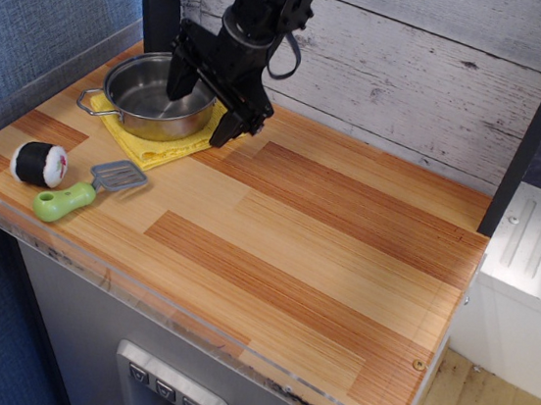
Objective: Place the pot atop the towel
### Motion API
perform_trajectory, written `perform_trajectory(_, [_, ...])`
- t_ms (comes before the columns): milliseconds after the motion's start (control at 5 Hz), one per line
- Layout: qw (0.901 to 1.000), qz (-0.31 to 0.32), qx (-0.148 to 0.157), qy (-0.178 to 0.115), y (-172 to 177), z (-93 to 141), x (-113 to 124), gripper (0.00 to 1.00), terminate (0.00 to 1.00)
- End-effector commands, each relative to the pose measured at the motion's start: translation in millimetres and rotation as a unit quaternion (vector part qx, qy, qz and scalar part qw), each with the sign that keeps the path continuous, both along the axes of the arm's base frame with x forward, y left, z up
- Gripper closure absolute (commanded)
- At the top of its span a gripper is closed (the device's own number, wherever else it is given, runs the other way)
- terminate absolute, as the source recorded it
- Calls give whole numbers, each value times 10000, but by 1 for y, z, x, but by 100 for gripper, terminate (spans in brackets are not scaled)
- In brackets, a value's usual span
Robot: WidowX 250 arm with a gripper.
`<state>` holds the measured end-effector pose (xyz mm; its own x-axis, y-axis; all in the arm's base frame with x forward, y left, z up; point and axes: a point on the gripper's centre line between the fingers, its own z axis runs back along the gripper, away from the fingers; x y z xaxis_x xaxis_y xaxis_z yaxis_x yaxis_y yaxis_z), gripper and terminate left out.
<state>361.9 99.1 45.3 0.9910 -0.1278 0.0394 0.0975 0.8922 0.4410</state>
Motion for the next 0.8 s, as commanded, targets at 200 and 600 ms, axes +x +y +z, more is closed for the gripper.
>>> perform_trajectory(200, [9941,-145,-84,-1072,-31,81,-13,0,0])
perform_trajectory(600, [9941,-145,-84,-1072,-31,81,-13,0,0])
